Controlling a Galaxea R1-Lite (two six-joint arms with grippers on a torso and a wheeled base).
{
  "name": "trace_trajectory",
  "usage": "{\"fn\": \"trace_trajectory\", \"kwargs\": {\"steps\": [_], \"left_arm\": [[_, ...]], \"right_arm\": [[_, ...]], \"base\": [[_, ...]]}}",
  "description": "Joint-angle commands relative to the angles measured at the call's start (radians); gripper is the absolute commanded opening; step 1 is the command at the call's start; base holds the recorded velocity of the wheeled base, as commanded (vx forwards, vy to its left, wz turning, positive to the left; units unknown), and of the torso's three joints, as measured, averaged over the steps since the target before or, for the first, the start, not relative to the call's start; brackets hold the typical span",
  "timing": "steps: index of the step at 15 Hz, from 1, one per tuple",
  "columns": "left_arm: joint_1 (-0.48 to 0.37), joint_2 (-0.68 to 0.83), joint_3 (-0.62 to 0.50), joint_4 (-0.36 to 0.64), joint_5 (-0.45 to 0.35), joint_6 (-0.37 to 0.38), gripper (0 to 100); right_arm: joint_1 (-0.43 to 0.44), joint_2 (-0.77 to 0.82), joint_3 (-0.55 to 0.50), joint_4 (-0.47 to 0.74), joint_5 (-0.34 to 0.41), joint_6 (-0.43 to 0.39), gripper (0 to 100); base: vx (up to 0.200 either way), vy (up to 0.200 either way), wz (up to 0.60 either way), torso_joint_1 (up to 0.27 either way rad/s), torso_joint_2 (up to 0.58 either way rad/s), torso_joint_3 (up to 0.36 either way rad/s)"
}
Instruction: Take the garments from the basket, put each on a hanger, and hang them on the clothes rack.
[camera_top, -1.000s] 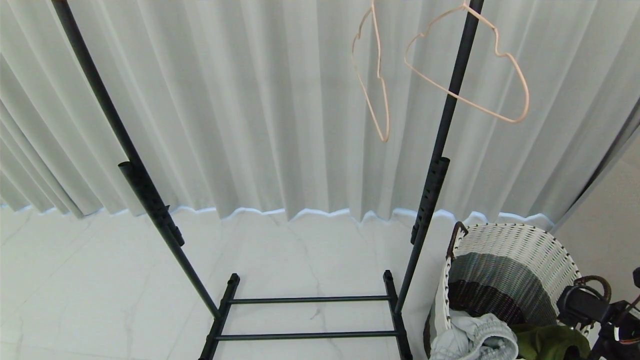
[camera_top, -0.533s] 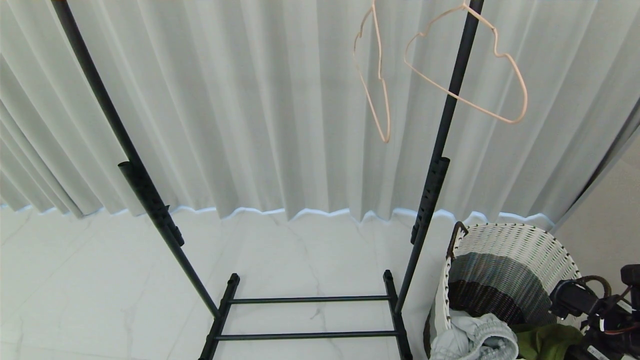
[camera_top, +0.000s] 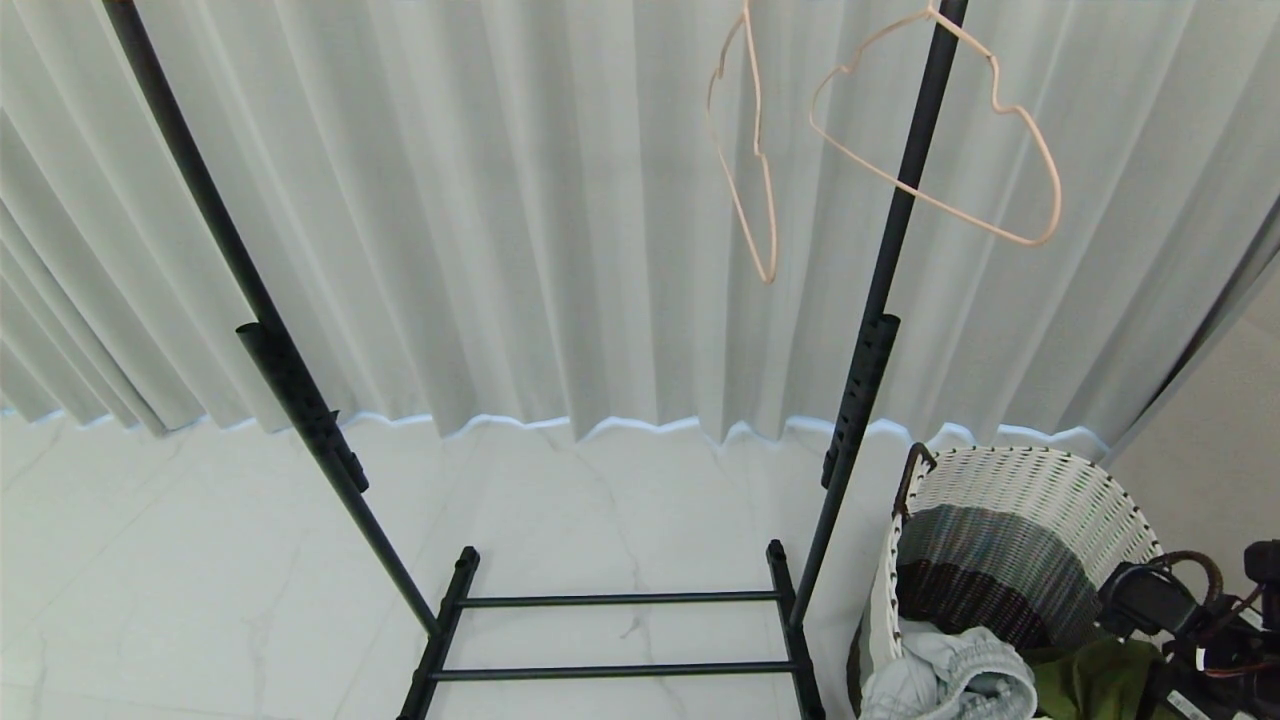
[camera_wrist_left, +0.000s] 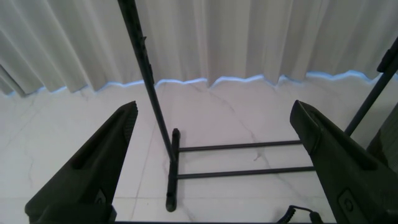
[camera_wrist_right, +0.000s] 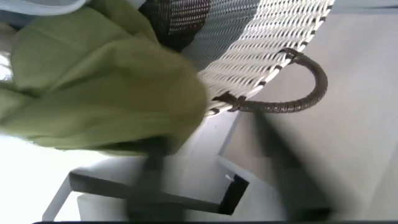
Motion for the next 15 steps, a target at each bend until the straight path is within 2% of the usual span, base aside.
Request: {"fn": "trace_trajectory", "kwargs": {"steps": [1,3,4,5,6,8,9,10,11,13,15], "left_arm": [[0.0,0.002,0.0,0.0,0.001,0.0,100],[0.0,0.002,0.0,0.0,-0.001,0.002,100],[0.0,0.002,0.0,0.0,-0.001,0.002,100],[0.0,0.002,0.0,0.0,-0.001,0.0,100],[0.0,0.002,0.0,0.0,0.001,0.002,100],[0.0,0.002,0.0,0.0,-0.001,0.0,100],[0.0,0.002,0.0,0.0,-0.001,0.0,100],[0.0,0.002,0.0,0.0,-0.001,0.002,100],[0.0,0.002,0.0,0.0,-0.001,0.002,100],[0.0,0.002,0.0,0.0,-0.001,0.002,100],[0.0,0.002,0.0,0.0,-0.001,0.002,100]], "right_arm": [[0.0,-0.095,0.025,-0.011,-0.009,0.014,0],[-0.002,-0.225,0.019,0.057,-0.064,0.014,0],[-0.002,-0.298,-0.005,0.134,-0.085,0.016,0],[-0.01,-0.391,-0.06,0.273,-0.088,0.019,0],[-0.016,-0.488,-0.134,0.445,-0.087,0.029,0],[-0.014,-0.667,-0.349,0.893,-0.085,0.098,0],[-0.011,-0.704,-0.409,1.012,-0.084,0.121,0],[-0.002,-0.784,-0.559,1.296,-0.075,0.187,0],[0.013,-0.821,-0.617,1.404,-0.058,0.223,0],[0.023,-0.881,-0.646,1.459,-0.035,0.243,0],[0.027,-0.913,-0.643,1.462,-0.033,0.241,0]], "base": [[0.0,0.0,0.0,0.0,0.0,0.0],[0.0,0.0,0.0,0.0,0.0,0.0],[0.0,0.0,0.0,0.0,0.0,0.0],[0.0,0.0,0.0,0.0,0.0,0.0],[0.0,0.0,0.0,0.0,0.0,0.0],[0.0,0.0,0.0,0.0,0.0,0.0],[0.0,0.0,0.0,0.0,0.0,0.0],[0.0,0.0,0.0,0.0,0.0,0.0],[0.0,0.0,0.0,0.0,0.0,0.0],[-0.2,0.0,0.0,0.005,0.0,0.0],[-0.2,0.0,0.0,0.002,0.01,0.005]]}}
